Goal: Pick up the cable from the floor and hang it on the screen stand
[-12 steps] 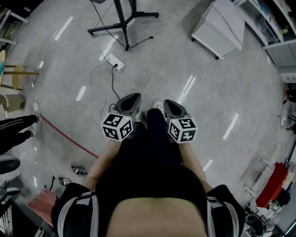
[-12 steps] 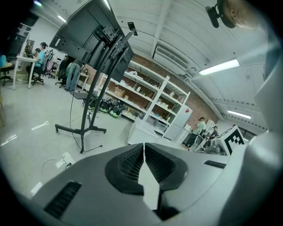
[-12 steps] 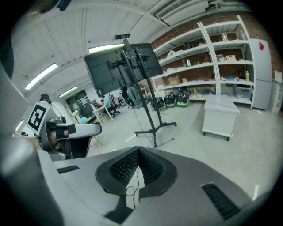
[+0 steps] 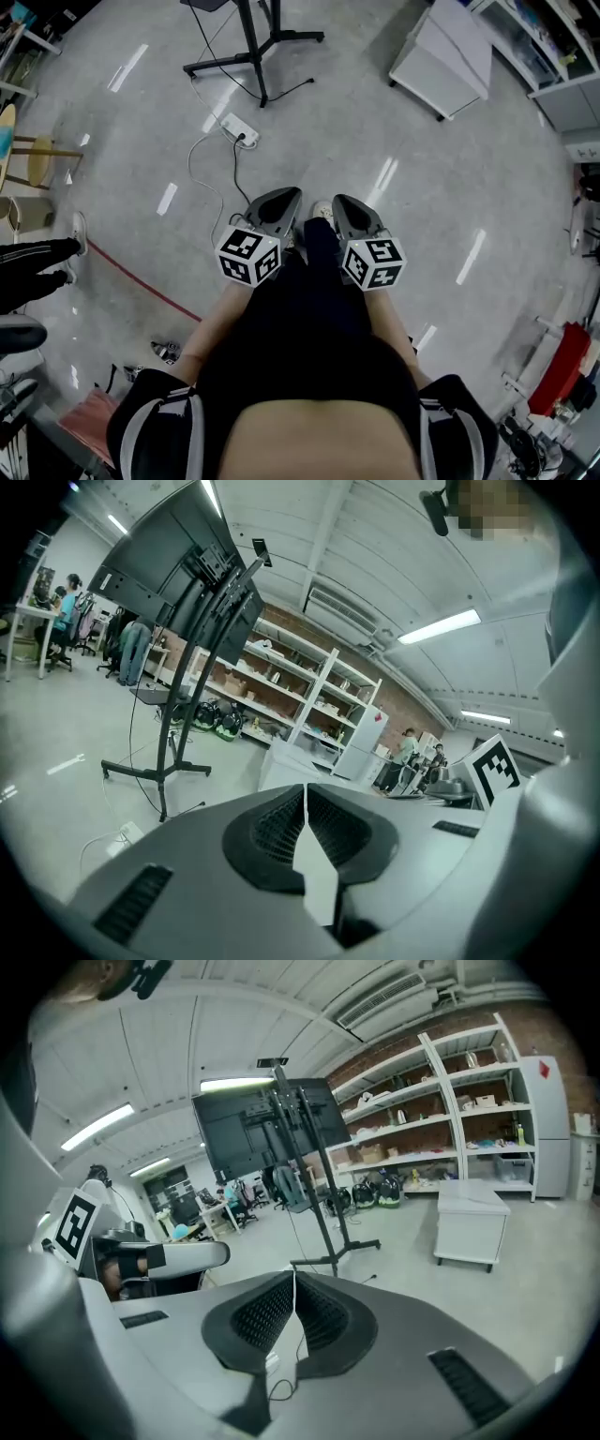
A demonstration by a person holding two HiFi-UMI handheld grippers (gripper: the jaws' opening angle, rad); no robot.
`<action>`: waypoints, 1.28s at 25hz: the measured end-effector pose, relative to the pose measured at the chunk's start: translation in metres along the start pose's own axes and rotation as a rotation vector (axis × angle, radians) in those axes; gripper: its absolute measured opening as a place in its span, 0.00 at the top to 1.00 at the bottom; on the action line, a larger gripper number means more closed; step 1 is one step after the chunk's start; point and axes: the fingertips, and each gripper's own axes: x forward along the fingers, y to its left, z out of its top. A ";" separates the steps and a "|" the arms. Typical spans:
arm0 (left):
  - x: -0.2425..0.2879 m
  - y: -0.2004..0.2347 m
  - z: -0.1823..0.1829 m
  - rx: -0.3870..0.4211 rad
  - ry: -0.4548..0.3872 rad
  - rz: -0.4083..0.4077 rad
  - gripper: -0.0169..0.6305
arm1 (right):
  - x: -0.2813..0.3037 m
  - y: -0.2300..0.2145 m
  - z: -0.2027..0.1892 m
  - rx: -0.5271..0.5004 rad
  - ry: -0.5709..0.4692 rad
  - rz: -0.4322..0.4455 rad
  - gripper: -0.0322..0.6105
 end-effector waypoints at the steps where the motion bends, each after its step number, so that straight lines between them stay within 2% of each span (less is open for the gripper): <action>1: 0.001 0.000 0.002 -0.001 -0.002 -0.001 0.95 | 0.001 -0.002 0.003 0.004 -0.004 -0.003 0.91; 6: 0.012 0.008 0.009 -0.020 -0.004 0.003 0.95 | 0.015 -0.016 0.018 0.047 -0.010 -0.004 0.91; 10: 0.026 0.026 0.013 -0.031 -0.008 0.044 0.95 | 0.038 -0.029 0.025 0.068 0.005 0.022 0.91; 14: 0.050 0.042 0.022 -0.068 -0.005 0.079 0.95 | 0.059 -0.047 0.049 0.062 0.017 0.057 0.91; 21: 0.110 0.056 0.052 -0.047 -0.017 0.095 0.95 | 0.085 -0.092 0.094 0.039 0.000 0.080 0.91; 25: 0.148 0.055 0.068 -0.039 -0.023 0.081 0.95 | 0.100 -0.121 0.104 0.052 0.015 0.068 0.91; 32: 0.192 0.057 0.077 -0.027 -0.015 0.073 0.95 | 0.120 -0.146 0.120 0.050 0.019 0.101 0.91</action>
